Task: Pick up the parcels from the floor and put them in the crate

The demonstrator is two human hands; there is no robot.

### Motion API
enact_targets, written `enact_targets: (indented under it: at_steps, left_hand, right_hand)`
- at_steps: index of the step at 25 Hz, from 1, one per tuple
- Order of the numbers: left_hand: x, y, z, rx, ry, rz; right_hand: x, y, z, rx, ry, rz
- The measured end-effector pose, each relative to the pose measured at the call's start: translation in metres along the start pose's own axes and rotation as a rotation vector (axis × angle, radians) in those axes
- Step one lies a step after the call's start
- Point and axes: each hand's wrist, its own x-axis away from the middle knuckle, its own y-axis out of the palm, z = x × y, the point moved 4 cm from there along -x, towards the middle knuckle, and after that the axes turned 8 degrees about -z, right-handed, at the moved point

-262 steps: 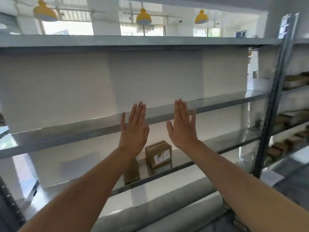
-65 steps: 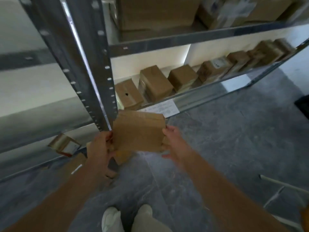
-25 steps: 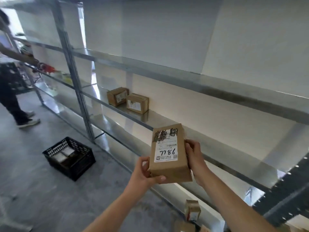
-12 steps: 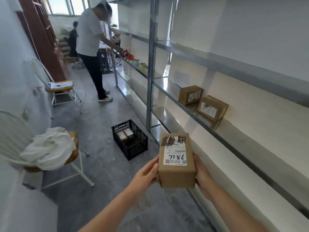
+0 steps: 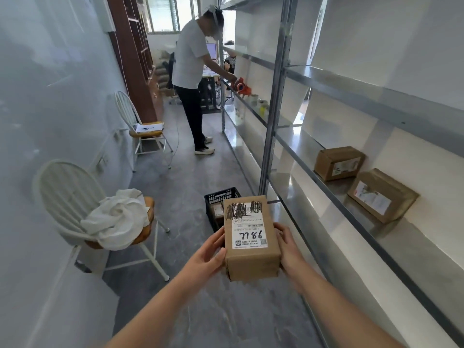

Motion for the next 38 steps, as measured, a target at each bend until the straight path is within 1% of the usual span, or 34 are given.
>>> enact_targets:
  at_steps: [4,6,9,13,16,20,25,30,32,38]
  left_hand:
    - [-0.036,0.009,0.003,0.007,-0.043,0.058]
    - [-0.055,0.018,-0.006,0.067,-0.052,0.107]
    - [-0.076,0.028,-0.023,0.182,-0.118,0.181]
    - [-0.098,0.019,-0.043,0.250,-0.149,0.225]
    - [-0.120,-0.002,-0.054,0.271,-0.201,0.240]
    - [-0.155,-0.041,-0.068,0.304,-0.206,0.241]
    - [-0.206,-0.097,-0.065,0.337,-0.225,0.223]
    - [-0.248,-0.158,-0.055,0.330,-0.236,0.220]
    - [-0.260,-0.173,-0.053,0.320,-0.260,0.215]
    - [-0.301,-0.200,-0.045,0.285,-0.248,0.220]
  right_hand:
    - [-0.047,-0.023,0.005,0.094,0.023,-0.053]
    - [-0.067,-0.035,0.012,0.099,0.053,-0.069]
    - [-0.090,-0.047,0.023,0.139,0.100,-0.089]
    - [-0.113,-0.049,0.028,0.208,0.125,-0.125]
    - [-0.148,-0.042,0.029,0.206,0.211,-0.128]
    - [-0.196,-0.023,0.024,0.271,0.232,-0.121]
    - [-0.261,0.002,0.012,0.238,0.325,-0.066]
    - [-0.310,0.037,-0.006,0.220,0.363,-0.033]
    - [-0.322,0.044,-0.010,0.224,0.384,-0.027]
    - [-0.368,0.044,-0.025,0.236,0.395,-0.041]
